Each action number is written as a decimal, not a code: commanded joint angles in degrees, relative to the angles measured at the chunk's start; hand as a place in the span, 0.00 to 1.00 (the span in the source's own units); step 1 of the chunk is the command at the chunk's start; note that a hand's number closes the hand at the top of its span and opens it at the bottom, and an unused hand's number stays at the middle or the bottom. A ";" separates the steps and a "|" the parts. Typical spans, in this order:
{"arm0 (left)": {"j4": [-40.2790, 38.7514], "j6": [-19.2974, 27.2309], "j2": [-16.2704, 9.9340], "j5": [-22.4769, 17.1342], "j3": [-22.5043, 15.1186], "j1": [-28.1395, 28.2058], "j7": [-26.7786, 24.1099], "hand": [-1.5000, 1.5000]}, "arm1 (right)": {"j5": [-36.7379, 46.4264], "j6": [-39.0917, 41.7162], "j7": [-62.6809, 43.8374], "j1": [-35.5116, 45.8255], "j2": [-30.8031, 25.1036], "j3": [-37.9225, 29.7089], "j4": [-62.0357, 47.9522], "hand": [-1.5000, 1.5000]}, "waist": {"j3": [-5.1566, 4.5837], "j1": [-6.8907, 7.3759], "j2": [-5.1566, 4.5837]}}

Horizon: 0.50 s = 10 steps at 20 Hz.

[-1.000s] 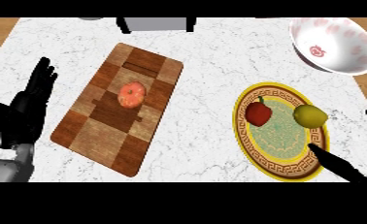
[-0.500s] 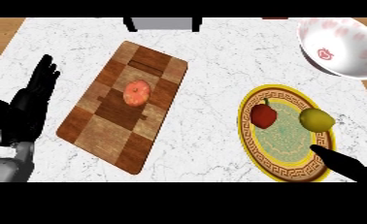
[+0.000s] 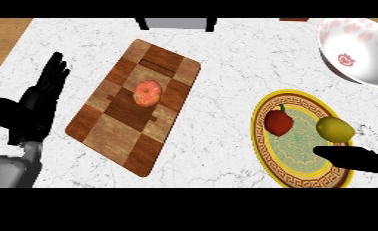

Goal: Pick the bell pepper from the plate and place it in the bowl

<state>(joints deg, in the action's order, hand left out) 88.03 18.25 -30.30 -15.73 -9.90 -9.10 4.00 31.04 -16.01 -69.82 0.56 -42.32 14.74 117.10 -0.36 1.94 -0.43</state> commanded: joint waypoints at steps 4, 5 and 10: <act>-3.08 0.29 1.64 0.94 -0.04 -3.57 0.56 0.50 | -13.05 14.89 -11.77 11.25 1.50 1.83 -7.09 0.00 | 0.15 0.16 -0.24; -0.44 -0.27 1.54 0.88 -1.25 -2.27 1.58 0.50 | -15.23 14.89 -12.23 12.71 2.19 0.97 -9.43 0.00 | 0.20 0.86 -0.09; -2.08 -1.24 0.27 0.54 0.53 -4.11 2.89 0.50 | -21.47 18.21 -13.25 15.41 3.80 3.68 -14.53 0.00 | 0.19 -0.03 0.00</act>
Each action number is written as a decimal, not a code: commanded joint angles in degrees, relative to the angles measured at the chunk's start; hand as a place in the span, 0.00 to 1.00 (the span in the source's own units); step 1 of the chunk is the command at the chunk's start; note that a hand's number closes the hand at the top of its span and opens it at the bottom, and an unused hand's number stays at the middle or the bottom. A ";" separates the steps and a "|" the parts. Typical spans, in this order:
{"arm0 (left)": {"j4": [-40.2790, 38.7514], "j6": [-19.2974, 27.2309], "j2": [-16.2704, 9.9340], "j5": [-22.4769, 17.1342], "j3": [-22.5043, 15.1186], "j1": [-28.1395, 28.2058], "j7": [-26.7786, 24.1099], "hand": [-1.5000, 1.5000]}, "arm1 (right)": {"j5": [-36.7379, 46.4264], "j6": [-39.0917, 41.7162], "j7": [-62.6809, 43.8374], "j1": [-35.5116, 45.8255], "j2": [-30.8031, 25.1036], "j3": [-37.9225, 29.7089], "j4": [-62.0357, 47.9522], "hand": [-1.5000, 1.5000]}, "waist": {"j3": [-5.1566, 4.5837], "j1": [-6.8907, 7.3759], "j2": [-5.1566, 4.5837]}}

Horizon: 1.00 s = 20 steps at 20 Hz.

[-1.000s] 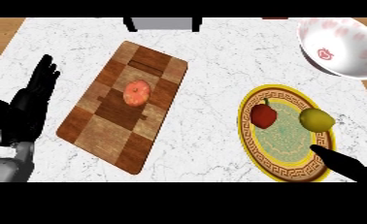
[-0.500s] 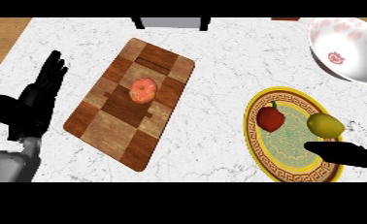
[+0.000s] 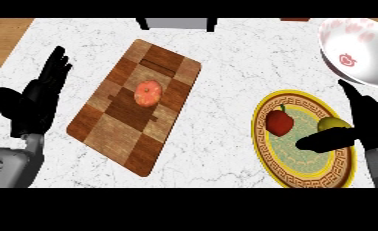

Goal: Pick the bell pepper from the plate and place it in the bowl

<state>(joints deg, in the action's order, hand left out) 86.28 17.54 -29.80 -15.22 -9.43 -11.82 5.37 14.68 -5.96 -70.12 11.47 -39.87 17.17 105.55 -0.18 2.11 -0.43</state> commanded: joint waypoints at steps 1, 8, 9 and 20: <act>-1.16 -0.13 2.11 0.43 -0.65 1.09 -2.27 0.50 | -5.61 8.50 -13.12 5.90 1.60 1.46 -4.47 0.00 | -0.03 -0.07 0.00; -2.87 -0.83 1.84 0.89 0.82 0.52 -2.11 0.50 | -6.03 10.31 -13.01 9.21 3.30 5.55 -11.50 0.00 | 0.04 -1.29 0.17; 1.37 0.32 1.50 1.12 0.47 1.54 0.33 0.50 | -5.49 11.11 -12.66 11.42 2.63 5.05 -13.53 0.00 | 0.10 -0.66 0.35; -1.96 -0.83 2.87 2.85 2.52 1.33 -1.58 0.50 | 4.01 8.38 -10.70 11.30 11.41 9.02 -18.46 0.00 | 0.13 -2.15 0.45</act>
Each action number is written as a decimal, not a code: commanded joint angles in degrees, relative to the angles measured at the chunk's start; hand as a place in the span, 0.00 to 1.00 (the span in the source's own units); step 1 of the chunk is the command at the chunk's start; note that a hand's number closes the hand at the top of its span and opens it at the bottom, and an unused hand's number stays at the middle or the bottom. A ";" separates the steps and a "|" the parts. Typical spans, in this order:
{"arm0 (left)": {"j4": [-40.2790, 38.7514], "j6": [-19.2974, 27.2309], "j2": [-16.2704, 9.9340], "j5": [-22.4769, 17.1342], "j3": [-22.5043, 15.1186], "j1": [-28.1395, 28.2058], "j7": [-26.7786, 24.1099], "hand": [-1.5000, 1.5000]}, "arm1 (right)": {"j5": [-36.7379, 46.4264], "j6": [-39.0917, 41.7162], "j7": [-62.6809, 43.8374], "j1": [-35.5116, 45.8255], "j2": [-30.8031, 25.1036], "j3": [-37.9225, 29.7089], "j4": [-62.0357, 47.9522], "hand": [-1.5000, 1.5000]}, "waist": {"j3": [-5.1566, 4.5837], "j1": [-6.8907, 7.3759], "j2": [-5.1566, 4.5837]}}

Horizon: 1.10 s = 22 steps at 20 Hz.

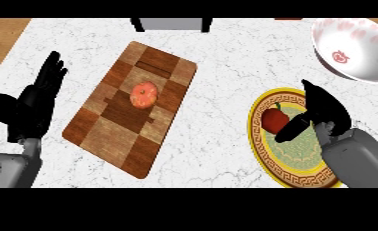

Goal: Pick the bell pepper from the plate and place it in the bowl

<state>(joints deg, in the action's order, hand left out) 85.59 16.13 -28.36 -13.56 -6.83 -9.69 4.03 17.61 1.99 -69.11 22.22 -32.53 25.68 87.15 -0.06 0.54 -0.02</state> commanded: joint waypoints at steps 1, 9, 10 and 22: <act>-0.13 1.13 1.19 1.59 0.13 -0.67 0.57 0.50 | 1.48 -0.15 -11.87 0.13 5.51 0.69 -0.27 0.00 | 0.02 -0.48 0.08; 2.48 -1.68 1.10 0.90 1.50 2.31 0.05 0.50 | 6.00 -1.09 -9.89 1.21 10.56 -0.89 -7.47 0.00 | 0.03 -0.12 0.06; -0.54 -2.85 0.65 0.50 2.41 0.73 -0.03 0.50 | 7.70 -0.96 -12.13 -0.23 11.64 1.16 -4.41 0.00 | 0.00 -0.65 0.09; 1.57 -1.66 4.21 3.68 2.52 2.95 0.67 0.50 | 7.25 1.61 -1.57 -0.31 15.61 -7.72 -15.31 1.00 | 0.05 -0.29 0.01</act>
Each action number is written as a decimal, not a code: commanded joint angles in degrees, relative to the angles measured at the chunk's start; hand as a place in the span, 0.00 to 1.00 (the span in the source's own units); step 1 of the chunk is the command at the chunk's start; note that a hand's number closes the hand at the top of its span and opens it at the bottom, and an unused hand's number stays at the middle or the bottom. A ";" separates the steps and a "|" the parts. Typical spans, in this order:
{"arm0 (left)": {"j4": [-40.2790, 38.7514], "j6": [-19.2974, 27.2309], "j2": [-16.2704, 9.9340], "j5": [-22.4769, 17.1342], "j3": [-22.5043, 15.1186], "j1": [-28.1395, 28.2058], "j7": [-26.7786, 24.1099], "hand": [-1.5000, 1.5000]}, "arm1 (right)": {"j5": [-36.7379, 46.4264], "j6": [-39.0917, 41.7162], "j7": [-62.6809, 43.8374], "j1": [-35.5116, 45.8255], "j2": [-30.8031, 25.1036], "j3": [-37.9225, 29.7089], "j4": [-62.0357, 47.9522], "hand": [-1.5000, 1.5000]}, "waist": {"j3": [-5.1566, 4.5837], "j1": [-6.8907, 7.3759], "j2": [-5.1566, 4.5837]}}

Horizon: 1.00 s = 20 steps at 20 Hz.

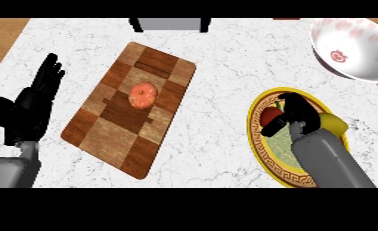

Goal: Pick the bell pepper from the plate and place it in the bowl

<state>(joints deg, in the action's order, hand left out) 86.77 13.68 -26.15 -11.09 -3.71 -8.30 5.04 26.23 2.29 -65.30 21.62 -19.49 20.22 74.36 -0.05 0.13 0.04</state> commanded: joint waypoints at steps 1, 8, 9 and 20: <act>1.40 -0.90 0.15 0.34 1.73 1.16 0.07 0.50 | -1.65 0.72 2.54 -1.35 -0.22 -4.76 -5.34 1.00 | 0.07 0.14 -0.06; 1.37 -2.34 3.06 3.23 2.90 0.99 0.63 0.50 | 5.14 -1.57 8.95 1.90 4.10 -6.26 -12.61 1.00 | 0.07 0.21 -0.06; -2.63 -3.47 2.94 2.61 3.79 -0.31 -2.19 0.50 | 6.42 -2.37 7.48 5.24 6.76 -5.20 -16.26 1.00 | 0.06 0.39 -0.19; 0.46 -4.61 3.40 3.78 2.29 -2.66 1.19 0.50 | 9.91 3.88 29.58 21.76 -0.59 -5.71 -27.97 1.00 | 0.17 3.31 -1.32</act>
<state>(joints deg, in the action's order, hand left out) 88.04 9.79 -22.86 -7.57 -1.23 -10.10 7.02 34.65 5.55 -45.17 37.02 -18.34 14.07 52.80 -0.26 2.28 -0.56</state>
